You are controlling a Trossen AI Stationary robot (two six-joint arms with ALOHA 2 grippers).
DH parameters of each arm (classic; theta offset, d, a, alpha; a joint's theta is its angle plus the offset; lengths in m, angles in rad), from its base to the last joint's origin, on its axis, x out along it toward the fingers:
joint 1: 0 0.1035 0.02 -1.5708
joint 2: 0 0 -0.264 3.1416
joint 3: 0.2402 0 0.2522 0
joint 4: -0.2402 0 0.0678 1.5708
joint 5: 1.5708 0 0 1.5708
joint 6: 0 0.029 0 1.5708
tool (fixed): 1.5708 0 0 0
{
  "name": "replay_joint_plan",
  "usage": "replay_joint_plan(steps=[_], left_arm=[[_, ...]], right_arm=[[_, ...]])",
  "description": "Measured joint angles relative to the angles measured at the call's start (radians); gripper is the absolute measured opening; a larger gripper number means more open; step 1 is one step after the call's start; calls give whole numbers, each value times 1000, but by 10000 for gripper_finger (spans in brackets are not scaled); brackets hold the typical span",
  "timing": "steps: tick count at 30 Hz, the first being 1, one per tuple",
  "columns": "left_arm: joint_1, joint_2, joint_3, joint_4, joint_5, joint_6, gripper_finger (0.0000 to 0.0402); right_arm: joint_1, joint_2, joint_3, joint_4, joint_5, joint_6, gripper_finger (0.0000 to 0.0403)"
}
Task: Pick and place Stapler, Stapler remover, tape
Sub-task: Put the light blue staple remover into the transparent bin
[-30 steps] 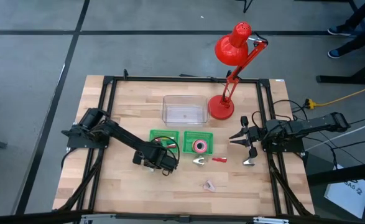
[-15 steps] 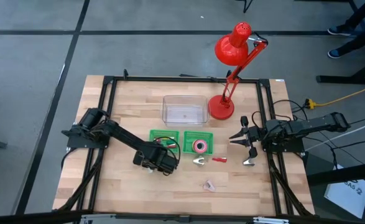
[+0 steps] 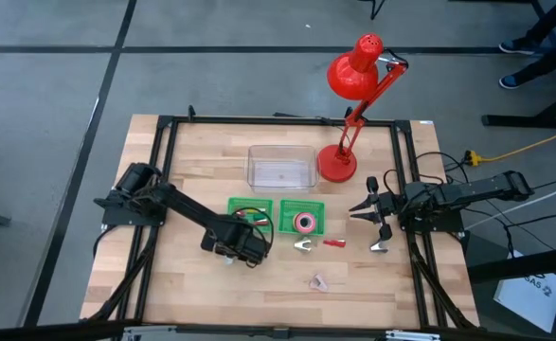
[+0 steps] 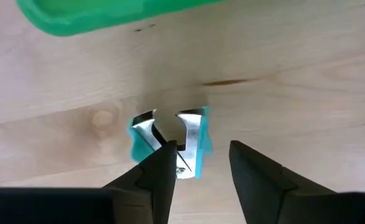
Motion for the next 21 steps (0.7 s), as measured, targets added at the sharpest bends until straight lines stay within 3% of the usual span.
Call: replay_joint_plan(steps=[21], left_arm=[[-4, 36, -6, 27, -38, 7, 140]], right_arm=[[0, 0, 0, 0, 0, 0, 72]])
